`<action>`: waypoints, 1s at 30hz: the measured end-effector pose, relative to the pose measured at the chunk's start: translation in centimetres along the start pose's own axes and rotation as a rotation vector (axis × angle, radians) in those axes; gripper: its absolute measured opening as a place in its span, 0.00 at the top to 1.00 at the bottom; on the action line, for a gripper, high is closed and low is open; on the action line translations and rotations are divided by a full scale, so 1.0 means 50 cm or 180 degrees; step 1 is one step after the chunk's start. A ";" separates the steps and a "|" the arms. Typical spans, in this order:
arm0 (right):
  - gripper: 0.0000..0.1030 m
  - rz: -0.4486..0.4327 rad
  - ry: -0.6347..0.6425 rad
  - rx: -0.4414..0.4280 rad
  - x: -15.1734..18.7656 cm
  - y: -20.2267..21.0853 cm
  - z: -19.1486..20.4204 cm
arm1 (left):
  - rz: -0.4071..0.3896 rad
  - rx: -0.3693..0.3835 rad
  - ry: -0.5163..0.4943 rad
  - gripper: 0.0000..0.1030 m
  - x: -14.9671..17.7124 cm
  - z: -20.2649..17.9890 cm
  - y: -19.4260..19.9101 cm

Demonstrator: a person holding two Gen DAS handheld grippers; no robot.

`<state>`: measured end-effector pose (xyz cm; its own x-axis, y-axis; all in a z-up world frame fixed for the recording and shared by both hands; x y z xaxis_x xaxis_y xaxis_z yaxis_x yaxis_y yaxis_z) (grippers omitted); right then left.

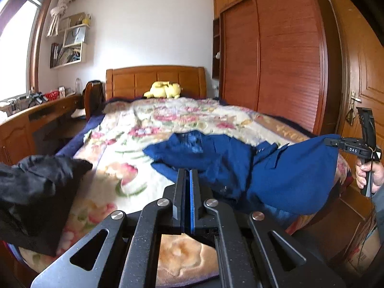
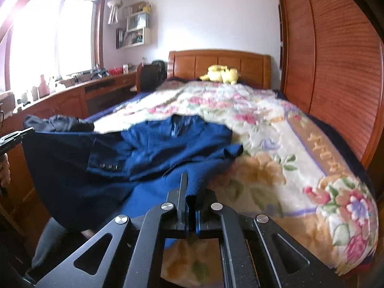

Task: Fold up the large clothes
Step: 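Grasp the hem with both tools and fold it up toward the collar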

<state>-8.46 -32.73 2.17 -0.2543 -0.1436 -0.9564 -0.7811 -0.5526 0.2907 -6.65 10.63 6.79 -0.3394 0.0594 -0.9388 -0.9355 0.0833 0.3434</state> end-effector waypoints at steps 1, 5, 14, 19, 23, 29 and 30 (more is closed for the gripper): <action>0.97 -0.0026 0.0036 -0.0013 -0.008 0.011 0.005 | -0.0023 -0.0007 -0.0016 0.97 -0.009 0.000 0.003; 0.97 0.0013 0.0166 0.0043 -0.015 0.022 0.019 | -0.0051 -0.0029 -0.0066 0.97 -0.029 -0.003 -0.002; 0.97 0.0006 0.0146 -0.0004 -0.050 -0.022 0.011 | -0.0022 -0.0047 -0.0125 0.97 -0.051 -0.012 -0.059; 0.97 0.0137 0.0151 -0.0061 -0.043 -0.091 -0.010 | 0.0077 -0.0055 -0.0117 0.97 -0.027 -0.007 -0.120; 0.97 0.0224 0.0044 -0.0164 -0.036 -0.151 -0.036 | 0.0201 -0.0043 -0.0015 0.97 -0.017 0.009 -0.195; 0.97 0.0173 -0.0029 -0.0299 -0.114 -0.254 -0.088 | 0.0258 -0.0157 0.0005 0.97 -0.060 0.042 -0.313; 0.97 0.0172 -0.0029 -0.0305 -0.134 -0.281 -0.100 | 0.0289 -0.0174 0.0018 0.97 -0.067 0.048 -0.342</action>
Point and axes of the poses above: each gripper's, at about its wrist camera, not at the fingertips, and y roughly against the way its jaws point, z to its left, x to its underside, the point moved 8 cm from there along -y, roughly the way its jaws point, and after that the axes turned 9 degrees about -x, right-handed, at the moved point
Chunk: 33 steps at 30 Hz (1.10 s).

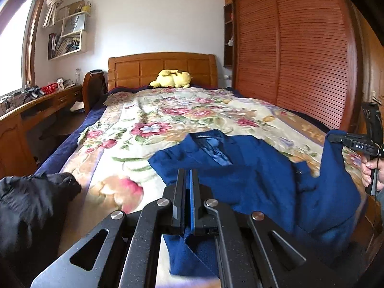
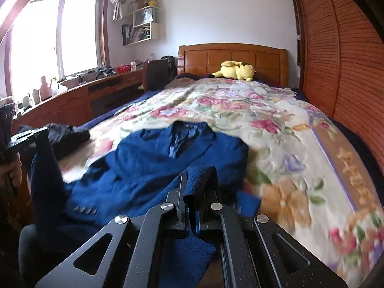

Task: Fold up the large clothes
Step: 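Grasp the hem with both tools and fold it up toward the collar, then open both tools to release the hem on the folded jacket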

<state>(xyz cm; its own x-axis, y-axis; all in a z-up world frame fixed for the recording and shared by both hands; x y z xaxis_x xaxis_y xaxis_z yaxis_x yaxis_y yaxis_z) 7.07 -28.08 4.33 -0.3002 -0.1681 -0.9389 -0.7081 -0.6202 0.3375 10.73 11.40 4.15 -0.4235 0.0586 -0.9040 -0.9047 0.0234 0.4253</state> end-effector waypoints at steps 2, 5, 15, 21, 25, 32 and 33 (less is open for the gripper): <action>0.97 0.0039 0.0028 0.0017 -0.034 -0.054 -0.028 | 0.0041 -0.0056 -0.0005 0.97 -0.017 0.009 -0.049; 0.97 0.0104 0.0036 0.0057 -0.077 -0.141 -0.069 | 0.0071 -0.0166 0.0010 0.97 -0.045 0.029 -0.124; 0.97 0.0239 0.0185 0.0667 -0.205 -0.406 -0.210 | 0.0113 -0.0738 0.0042 0.97 -0.145 0.128 -0.352; 0.98 0.0086 0.0140 0.1184 -0.298 -0.457 -0.258 | 0.0116 -0.0916 -0.0038 0.97 -0.224 0.135 -0.423; 0.98 0.0222 -0.0095 0.1295 -0.294 -0.495 -0.264 | 0.0195 -0.0922 -0.0042 0.97 -0.218 0.128 -0.432; 0.46 0.0625 -0.0321 0.1209 -0.221 -0.510 -0.242 | 0.0552 -0.0483 -0.0070 0.64 -0.103 0.094 -0.404; 0.37 0.0610 -0.0326 0.1174 -0.219 -0.502 -0.240 | 0.0606 -0.0400 -0.0073 0.64 -0.080 0.085 -0.396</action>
Point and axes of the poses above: each gripper's, at about its wrist camera, not at the fingertips, and y roughly against the way its jaws point, z to its left, x to its underside, the point moved 8 cm from there along -y, roughly the way its jaws point, and after that the axes turned 9 degrees about -x, right-handed, at the moved point
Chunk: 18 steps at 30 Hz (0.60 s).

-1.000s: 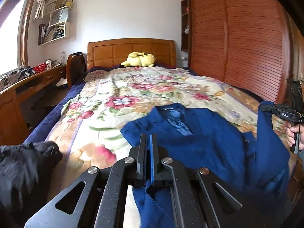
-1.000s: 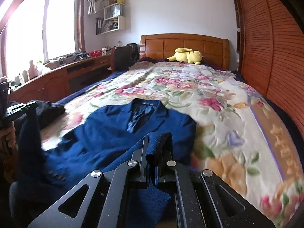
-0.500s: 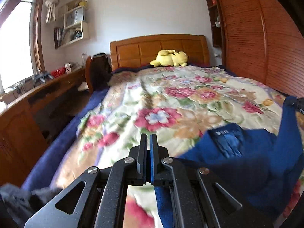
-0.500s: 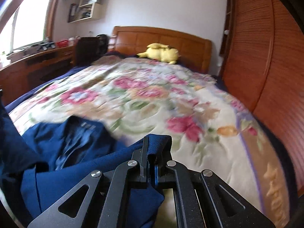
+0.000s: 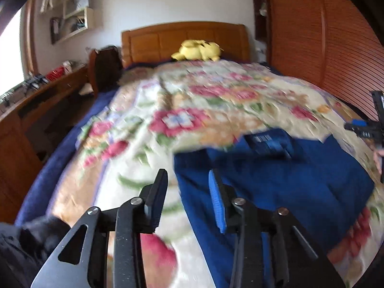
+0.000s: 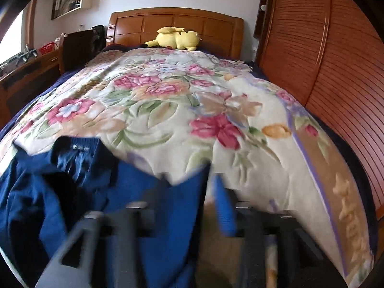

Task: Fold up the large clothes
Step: 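Open both tools to release the hem on the folded jacket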

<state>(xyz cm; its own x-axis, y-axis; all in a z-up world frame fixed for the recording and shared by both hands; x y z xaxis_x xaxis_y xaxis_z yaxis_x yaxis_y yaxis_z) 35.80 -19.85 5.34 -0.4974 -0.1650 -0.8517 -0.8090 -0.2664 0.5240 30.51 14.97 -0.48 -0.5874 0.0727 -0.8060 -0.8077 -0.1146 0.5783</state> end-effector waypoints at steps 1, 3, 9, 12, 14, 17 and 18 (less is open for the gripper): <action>0.27 -0.0024 -0.0018 -0.0042 0.010 0.018 0.001 | 0.0054 0.0066 -0.0022 0.59 0.026 -0.007 0.007; 0.24 -0.0040 -0.0043 -0.0078 0.032 0.049 -0.009 | 0.0111 0.0153 -0.0043 0.43 0.066 -0.023 0.022; 0.24 0.0041 -0.0021 -0.0367 0.141 0.128 -0.010 | 0.0179 0.0337 -0.0007 0.27 0.155 -0.073 0.065; 0.24 0.0126 0.0064 -0.0490 0.184 0.158 0.010 | 0.0128 0.0348 0.0041 0.27 0.175 -0.085 0.082; 0.24 0.0135 0.0042 -0.0580 0.205 0.176 0.019 | 0.0132 0.0366 0.0058 0.26 0.188 -0.094 0.082; 0.18 0.0184 0.0016 -0.0588 0.242 0.190 0.009 | 0.0150 0.0336 -0.0105 0.26 0.204 -0.100 0.071; 0.17 0.0199 0.0048 -0.0546 0.254 0.190 0.003 | 0.0139 0.0336 -0.0124 0.26 0.208 -0.100 0.070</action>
Point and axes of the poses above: each gripper's, at about its wrist camera, not at the fingertips, and y roughly against the way its jaws point, z to its left, x to its underside, the point moved 8 cm from there along -y, roughly the way its jaws point, and after that the axes turned 9 degrees about -x, right-handed, at the moved point
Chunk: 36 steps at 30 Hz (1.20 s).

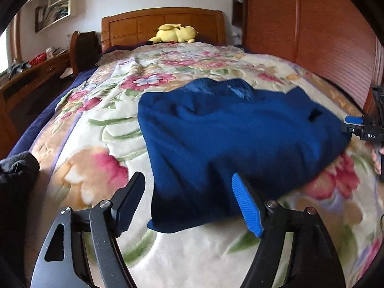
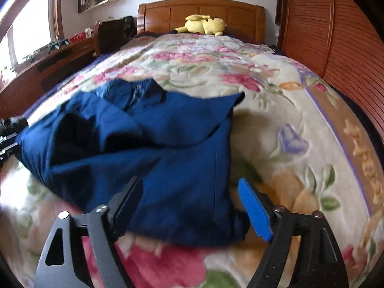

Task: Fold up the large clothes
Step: 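Open both tools to release the hem on the folded jacket, then grasp the folded jacket edge with both tools and fold it over again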

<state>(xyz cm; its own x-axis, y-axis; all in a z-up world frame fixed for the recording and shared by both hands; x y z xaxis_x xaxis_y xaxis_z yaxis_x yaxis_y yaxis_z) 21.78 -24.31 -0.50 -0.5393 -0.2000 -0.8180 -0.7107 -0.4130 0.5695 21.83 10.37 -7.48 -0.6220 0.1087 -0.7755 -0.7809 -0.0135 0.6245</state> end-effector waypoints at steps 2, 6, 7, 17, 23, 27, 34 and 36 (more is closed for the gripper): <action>0.16 0.0039 0.0096 0.0135 0.022 -0.011 -0.010 | 0.0029 0.0032 0.0015 0.26 0.010 0.002 -0.006; 0.16 -0.0006 -0.0067 0.0081 0.041 -0.045 -0.028 | 0.0073 0.0088 0.0044 0.26 0.023 0.006 -0.016; 0.16 -0.0048 -0.0066 0.0081 0.041 -0.046 -0.029 | 0.0088 0.0089 0.0043 0.26 0.027 0.006 -0.020; 0.15 -0.0171 -0.0203 -0.0056 0.063 -0.044 -0.054 | 0.0208 0.0082 -0.0013 0.26 0.050 -0.007 -0.044; 0.16 -0.0079 -0.0199 -0.0087 0.073 -0.063 -0.041 | 0.0137 0.0088 -0.0007 0.30 0.044 -0.004 -0.036; 0.22 0.0013 -0.0173 -0.0145 0.069 -0.078 -0.037 | 0.0115 0.0152 -0.0015 0.62 0.041 -0.007 -0.030; 0.71 0.0127 -0.0049 -0.0368 0.059 -0.087 -0.017 | 0.0028 0.0212 -0.0043 0.90 0.023 -0.017 -0.004; 0.74 0.0144 0.0096 -0.0264 0.053 -0.082 -0.006 | -0.0053 0.0214 0.0015 0.91 0.013 -0.014 0.020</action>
<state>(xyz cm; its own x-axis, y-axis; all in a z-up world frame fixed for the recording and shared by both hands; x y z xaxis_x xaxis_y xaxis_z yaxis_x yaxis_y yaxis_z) 23.38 -23.40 -5.01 -0.5552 -0.2464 -0.7944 -0.6454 -0.4748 0.5983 20.60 9.71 -7.43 -0.6093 0.1035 -0.7861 -0.7856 0.0551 0.6162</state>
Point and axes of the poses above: each gripper's, at about its wrist camera, not at the fingertips, and y roughly against the way its jaws point, z to its left, x to its underside, the point moved 8 cm from there along -y, roughly the way its jaws point, and after that the axes turned 9 degrees about -x, right-handed, at the moved point
